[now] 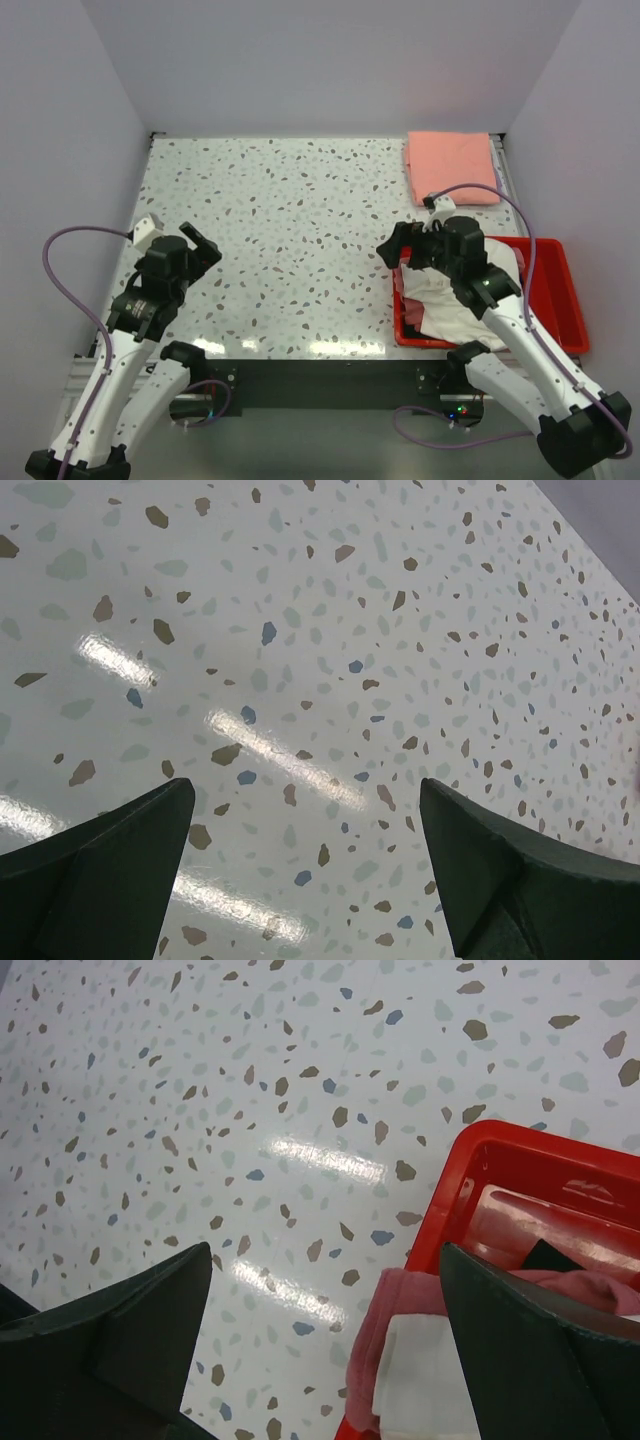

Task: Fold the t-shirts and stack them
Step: Grab the tshirt from the pile, then move the tshirt to the center of the board

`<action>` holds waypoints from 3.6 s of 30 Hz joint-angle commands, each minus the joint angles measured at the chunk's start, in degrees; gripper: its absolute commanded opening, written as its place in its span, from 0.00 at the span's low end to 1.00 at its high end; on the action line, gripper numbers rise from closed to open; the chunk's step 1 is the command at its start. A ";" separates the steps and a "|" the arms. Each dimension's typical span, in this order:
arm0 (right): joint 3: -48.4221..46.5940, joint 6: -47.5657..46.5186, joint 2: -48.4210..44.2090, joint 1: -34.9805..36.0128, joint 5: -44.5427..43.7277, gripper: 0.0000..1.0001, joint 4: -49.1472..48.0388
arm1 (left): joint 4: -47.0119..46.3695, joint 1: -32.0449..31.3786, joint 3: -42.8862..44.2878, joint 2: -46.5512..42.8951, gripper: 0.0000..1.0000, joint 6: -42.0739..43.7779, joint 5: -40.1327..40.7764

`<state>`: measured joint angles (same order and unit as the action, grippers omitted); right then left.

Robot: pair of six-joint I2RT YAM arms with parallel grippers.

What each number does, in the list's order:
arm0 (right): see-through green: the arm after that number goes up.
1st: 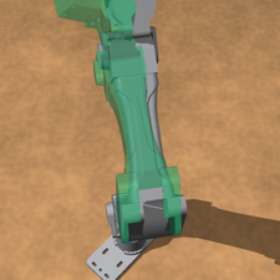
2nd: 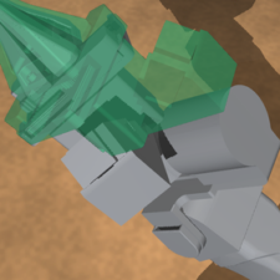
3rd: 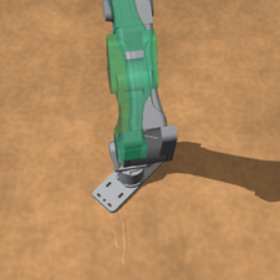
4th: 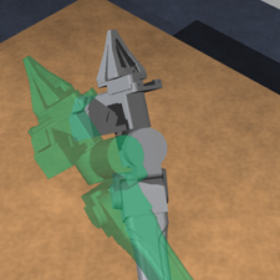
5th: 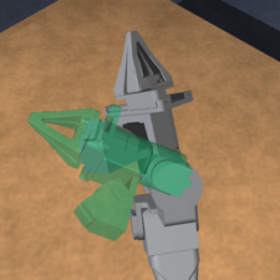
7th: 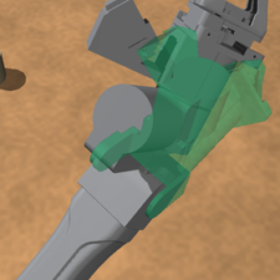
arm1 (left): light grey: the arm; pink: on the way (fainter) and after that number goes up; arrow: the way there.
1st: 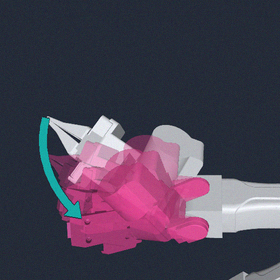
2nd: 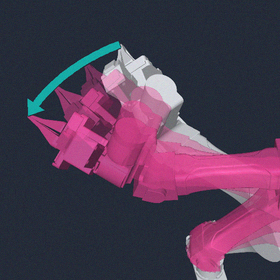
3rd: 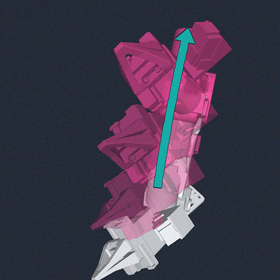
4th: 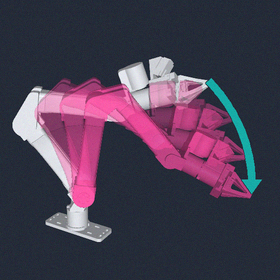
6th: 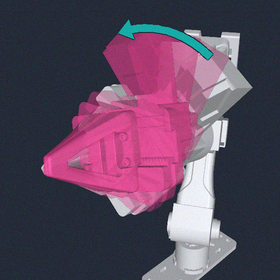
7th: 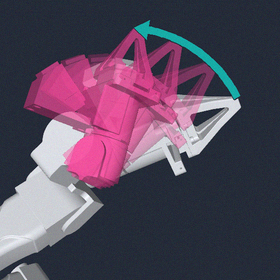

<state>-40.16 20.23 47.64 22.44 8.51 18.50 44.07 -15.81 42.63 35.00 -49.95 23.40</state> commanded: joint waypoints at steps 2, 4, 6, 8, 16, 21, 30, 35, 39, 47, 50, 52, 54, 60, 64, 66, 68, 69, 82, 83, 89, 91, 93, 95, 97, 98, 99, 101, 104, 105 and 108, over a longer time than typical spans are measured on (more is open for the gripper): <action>-4.13 1.56 -0.35 -0.11 -1.48 0.99 -1.63 | -0.48 0.17 -0.18 -0.90 1.00 -0.76 1.22; -4.66 5.32 0.00 -0.11 -4.90 0.99 0.03 | -0.83 0.17 -0.70 -1.08 1.00 -0.50 0.69; -5.01 6.92 0.43 -0.11 -6.92 0.99 1.35 | -0.48 0.17 -0.62 -0.99 1.00 -0.58 0.42; -6.85 6.32 2.19 -0.11 -8.33 0.99 3.37 | -0.92 0.17 -0.88 -0.99 1.00 -0.32 -0.11; -16.79 17.26 3.61 -0.11 -41.01 0.99 28.76 | -2.68 0.17 -1.41 -0.46 1.00 1.00 -1.86; -17.93 20.63 4.21 -0.46 -48.58 0.99 39.40 | -3.29 0.17 -1.41 1.29 1.00 1.70 -2.65; -12.05 17.58 5.27 -10.19 -40.17 0.92 34.69 | -3.38 0.26 -1.32 4.28 1.00 2.14 -3.53; -9.85 15.63 9.40 -11.27 -35.16 0.83 31.07 | -3.29 0.26 -1.32 4.02 1.00 2.05 -3.27; -8.71 15.72 10.46 -11.36 -33.39 0.60 28.44 | -3.03 0.26 -1.50 3.84 1.00 1.97 -3.18; -8.53 15.37 8.00 -11.36 -35.41 0.05 28.43 | -2.68 0.26 -1.32 3.67 1.00 1.70 -2.92; -8.70 15.10 6.25 -11.36 -35.93 0.00 28.78 | -2.59 0.26 -1.41 3.67 1.00 1.79 -3.10; -9.32 15.11 4.84 -11.45 -36.72 0.00 29.40 | -2.42 0.26 -1.24 3.58 1.00 1.79 -3.10; -10.02 14.84 3.70 -11.36 -36.99 0.00 29.57 | -2.24 0.26 -1.32 3.41 1.00 1.79 -3.01; -15.45 11.41 -2.45 -11.36 -36.55 0.00 27.38 | -2.24 0.26 -1.24 2.97 1.00 1.79 -2.92; -20.55 10.89 -5.79 -11.36 -35.85 0.00 25.80 | -2.15 0.26 -1.23 2.96 1.00 1.79 -3.01; -23.37 11.23 -6.50 -11.36 -35.06 0.00 24.31 | -2.15 0.26 -1.24 2.96 1.00 1.88 -3.09; -24.96 11.67 -6.77 -11.45 -34.18 0.00 22.03 | -2.24 0.26 -1.32 3.14 1.00 1.96 -3.27; -26.62 11.68 -6.68 -11.36 -33.13 0.00 20.97 | -2.24 0.26 -1.24 3.23 1.00 2.05 -3.27; -60.36 10.97 17.99 -11.27 -3.03 0.00 7.44 | -2.15 0.26 -0.97 3.67 1.00 2.76 -4.15; -62.82 11.67 20.45 -11.19 -0.71 0.00 6.56 | -2.15 0.26 -0.97 3.58 1.00 2.76 -4.15; -92.24 9.31 44.44 1.17 0.02 0.00 12.95 | -2.24 0.26 -0.97 3.67 1.00 2.93 -4.15; -103.86 10.70 50.07 3.39 0.63 0.00 12.44 | -2.33 0.26 -0.97 3.84 1.00 3.02 -4.32; -105.21 14.48 56.34 6.74 0.63 0.00 2.33 | -2.15 0.26 -0.97 4.11 1.00 3.11 -4.41; -101.88 15.54 58.26 9.55 1.07 0.00 -6.45 | -2.41 0.17 -0.88 4.19 1.00 3.28 -4.68; -103.09 14.41 60.46 12.79 -0.33 0.00 -6.20 | -2.33 0.26 -0.80 4.20 1.00 3.63 -4.94; -103.62 14.05 62.82 13.85 -0.69 0.00 -6.37 | -2.33 0.26 -0.88 4.20 1.00 3.64 -4.94; -103.63 13.44 63.80 14.82 -0.69 0.00 -6.37 | -2.41 0.26 -0.97 4.28 1.00 3.72 -5.03; -103.63 13.35 67.13 17.46 -0.52 0.00 -6.37 | -2.50 0.26 -1.06 4.37 1.00 3.72 -5.12; -103.28 13.87 71.26 19.83 -0.95 0.00 -5.93 | -2.33 0.26 -0.97 4.81 1.00 3.81 -5.64; -102.75 14.31 72.15 20.27 -1.22 0.00 -6.37 | -2.24 0.26 -0.97 4.81 1.00 3.90 -5.73; -102.13 15.37 76.37 22.29 -1.13 0.00 -6.02 | -2.15 0.26 -0.97 4.99 1.00 3.99 -5.91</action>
<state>-141.16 33.87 122.15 43.44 7.16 17.63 42.89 -15.81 41.34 39.94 -47.27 18.00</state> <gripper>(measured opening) 0.014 0.997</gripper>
